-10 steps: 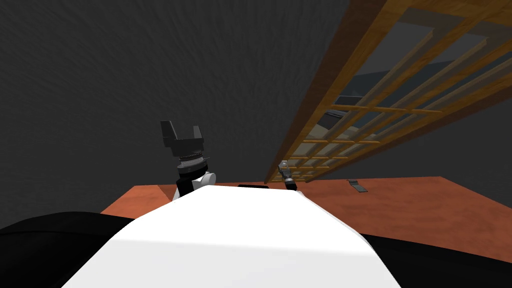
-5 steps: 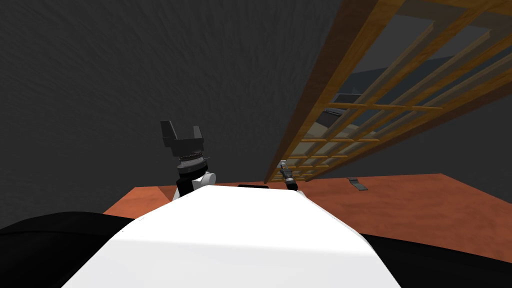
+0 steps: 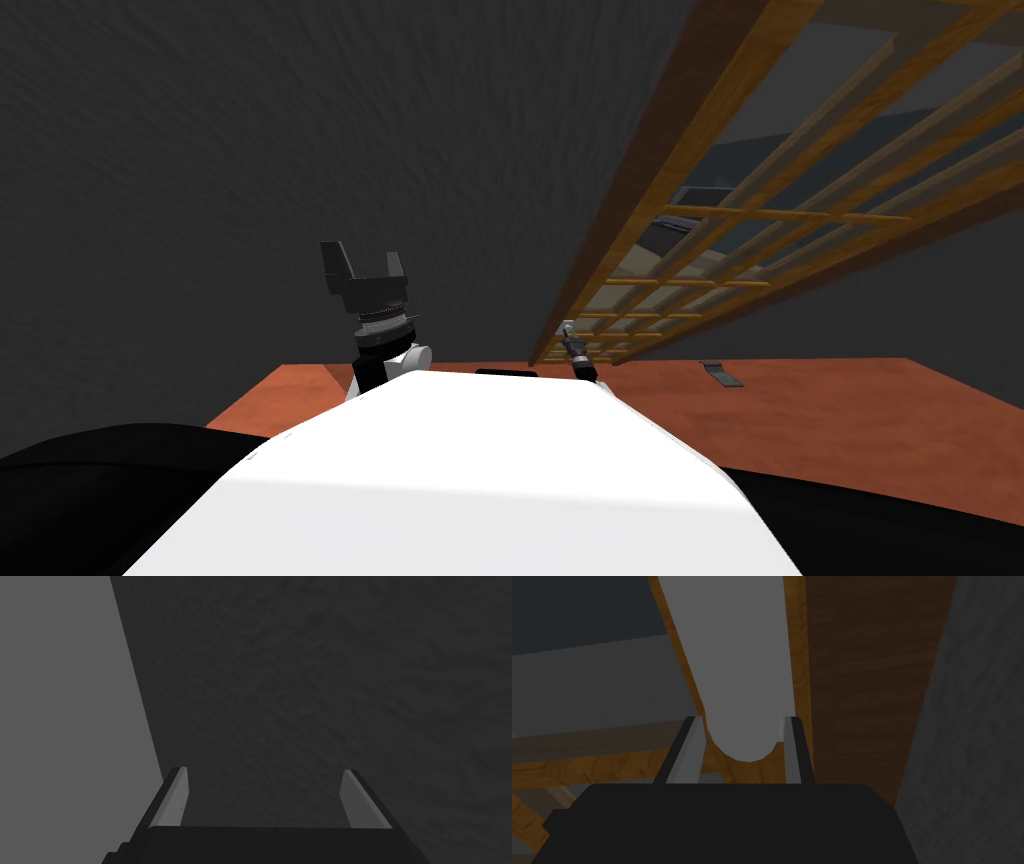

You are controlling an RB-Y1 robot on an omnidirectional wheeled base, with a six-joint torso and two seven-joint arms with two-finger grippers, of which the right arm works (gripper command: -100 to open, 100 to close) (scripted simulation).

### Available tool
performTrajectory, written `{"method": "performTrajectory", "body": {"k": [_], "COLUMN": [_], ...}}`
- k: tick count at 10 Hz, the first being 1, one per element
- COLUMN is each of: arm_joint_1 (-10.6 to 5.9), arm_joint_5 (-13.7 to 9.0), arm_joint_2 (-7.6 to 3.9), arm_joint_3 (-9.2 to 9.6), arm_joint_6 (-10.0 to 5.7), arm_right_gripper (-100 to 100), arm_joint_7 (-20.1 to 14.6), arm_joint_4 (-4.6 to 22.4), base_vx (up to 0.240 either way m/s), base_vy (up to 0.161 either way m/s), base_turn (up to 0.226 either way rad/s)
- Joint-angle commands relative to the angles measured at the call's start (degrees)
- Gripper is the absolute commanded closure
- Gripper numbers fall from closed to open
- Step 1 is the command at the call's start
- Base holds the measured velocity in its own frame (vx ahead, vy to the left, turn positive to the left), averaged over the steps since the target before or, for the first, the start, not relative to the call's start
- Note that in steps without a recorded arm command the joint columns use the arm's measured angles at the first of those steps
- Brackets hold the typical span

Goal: Pull the door open

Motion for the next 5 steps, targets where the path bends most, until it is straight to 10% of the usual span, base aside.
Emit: {"method": "performTrajectory", "body": {"k": [1,5], "arm_joint_1": [-0.02,-0.07], "arm_joint_5": [-0.49,-2.26], "arm_joint_2": [0.27,0.23], "arm_joint_3": [0.29,0.36], "arm_joint_6": [0.14,0.41], "arm_right_gripper": [100,100], "arm_joint_7": [-2.45,-8.52], "arm_joint_4": [-0.02,-0.01], "base_vx": [-0.03,-0.034], "base_vy": [-0.009,-0.011], "base_turn": [0.074,0.082]}}
